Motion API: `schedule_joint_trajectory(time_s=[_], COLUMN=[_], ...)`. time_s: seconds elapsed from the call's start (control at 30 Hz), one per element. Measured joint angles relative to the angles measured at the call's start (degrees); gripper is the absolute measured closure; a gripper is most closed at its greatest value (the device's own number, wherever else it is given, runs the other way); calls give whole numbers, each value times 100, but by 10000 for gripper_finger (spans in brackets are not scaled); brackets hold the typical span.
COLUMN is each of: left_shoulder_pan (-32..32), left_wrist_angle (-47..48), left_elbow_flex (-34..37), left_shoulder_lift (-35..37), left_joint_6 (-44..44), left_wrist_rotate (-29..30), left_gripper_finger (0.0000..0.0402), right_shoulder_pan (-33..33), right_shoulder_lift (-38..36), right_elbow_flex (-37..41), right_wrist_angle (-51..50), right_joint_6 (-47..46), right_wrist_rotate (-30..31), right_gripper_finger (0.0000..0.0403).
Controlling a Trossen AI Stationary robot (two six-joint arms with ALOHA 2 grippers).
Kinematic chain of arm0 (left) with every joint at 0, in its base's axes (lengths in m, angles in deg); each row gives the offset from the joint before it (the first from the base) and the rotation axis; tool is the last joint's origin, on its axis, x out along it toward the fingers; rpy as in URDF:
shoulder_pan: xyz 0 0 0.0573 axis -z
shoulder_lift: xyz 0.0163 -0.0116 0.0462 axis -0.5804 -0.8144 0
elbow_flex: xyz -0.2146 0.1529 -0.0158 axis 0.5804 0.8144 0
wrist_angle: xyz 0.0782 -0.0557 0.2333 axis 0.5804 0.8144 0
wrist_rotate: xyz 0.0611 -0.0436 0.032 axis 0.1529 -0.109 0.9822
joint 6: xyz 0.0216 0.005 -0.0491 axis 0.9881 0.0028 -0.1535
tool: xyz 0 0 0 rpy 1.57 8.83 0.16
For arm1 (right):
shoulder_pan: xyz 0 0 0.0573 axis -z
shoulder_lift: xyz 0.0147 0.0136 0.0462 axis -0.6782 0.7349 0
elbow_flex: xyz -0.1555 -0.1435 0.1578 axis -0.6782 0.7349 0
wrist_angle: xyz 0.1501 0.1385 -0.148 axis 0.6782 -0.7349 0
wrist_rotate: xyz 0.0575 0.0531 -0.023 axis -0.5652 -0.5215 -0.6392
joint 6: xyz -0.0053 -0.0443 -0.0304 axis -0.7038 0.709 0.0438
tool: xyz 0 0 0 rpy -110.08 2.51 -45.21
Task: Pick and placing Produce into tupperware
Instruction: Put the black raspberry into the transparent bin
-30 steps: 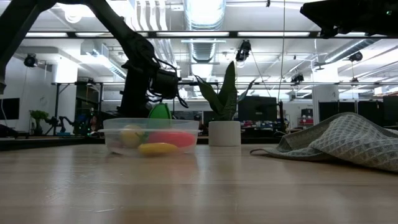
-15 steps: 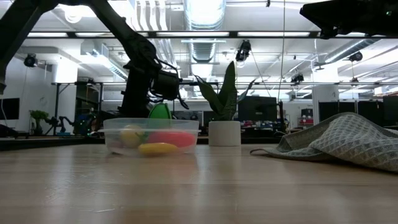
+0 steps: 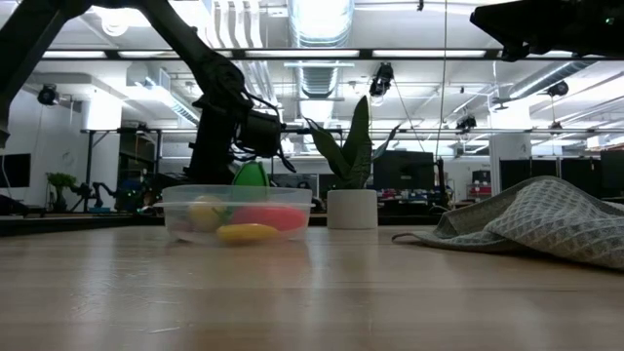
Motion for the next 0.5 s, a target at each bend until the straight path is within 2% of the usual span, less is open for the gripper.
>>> schedule_joint_trajectory(time_s=[0.2, 0.5], left_shoulder_pan=[6, 17], left_wrist_angle=[-15, -194], left_elbow_flex=[-32, -94], left_shoulder_lift=[4, 130], left_joint_6=[-15, -345], left_wrist_rotate=[20, 9], left_gripper_finger=[329, 332], right_shoulder_pan=[0, 0], right_shoulder_lift=[0, -1], right_elbow_flex=[0, 0], right_wrist_angle=[-2, -1], right_joint_6=[10, 10], right_wrist_rotate=[15, 15], right_gripper_finger=[342, 342])
